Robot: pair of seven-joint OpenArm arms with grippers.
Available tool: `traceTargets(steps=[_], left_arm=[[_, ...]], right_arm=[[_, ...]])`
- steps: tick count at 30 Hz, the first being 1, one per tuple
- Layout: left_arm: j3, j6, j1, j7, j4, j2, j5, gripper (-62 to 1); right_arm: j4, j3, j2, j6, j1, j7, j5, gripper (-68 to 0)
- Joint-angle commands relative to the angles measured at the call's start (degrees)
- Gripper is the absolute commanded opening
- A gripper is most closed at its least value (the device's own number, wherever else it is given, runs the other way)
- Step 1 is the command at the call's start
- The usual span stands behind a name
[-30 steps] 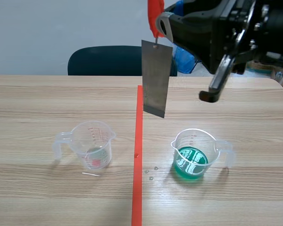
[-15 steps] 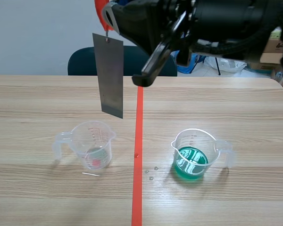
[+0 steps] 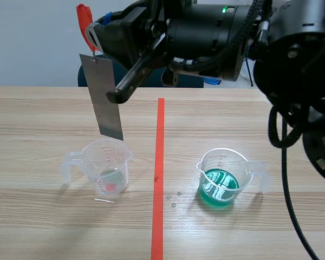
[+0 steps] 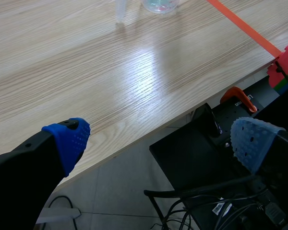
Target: Do the redox reaction experiment
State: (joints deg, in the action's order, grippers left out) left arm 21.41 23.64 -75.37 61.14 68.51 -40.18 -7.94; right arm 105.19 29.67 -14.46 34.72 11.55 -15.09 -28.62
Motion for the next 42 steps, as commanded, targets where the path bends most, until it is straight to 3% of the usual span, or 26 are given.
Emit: traceTargets(steps=[1,28,42], left_arm=[[-0.1,0.0,-0.1,0.8,0.8,0.3,-0.3,1.4],[-0.1,0.0,-0.1,0.9,0.8,0.3,-0.3,1.4],[-0.1,0.0,-0.1,0.9,0.8,0.3,-0.3,1.4]], right_arm=[[0.7,0.1,0.4,-0.4,1.0,0.8,0.3,-65.6],[-1.8,1.9,4.6,-0.4,1.0,0.6,3.0,-65.6],[-1.9,1.9,4.6,-0.4,1.0,-0.2,3.0,-65.6]])
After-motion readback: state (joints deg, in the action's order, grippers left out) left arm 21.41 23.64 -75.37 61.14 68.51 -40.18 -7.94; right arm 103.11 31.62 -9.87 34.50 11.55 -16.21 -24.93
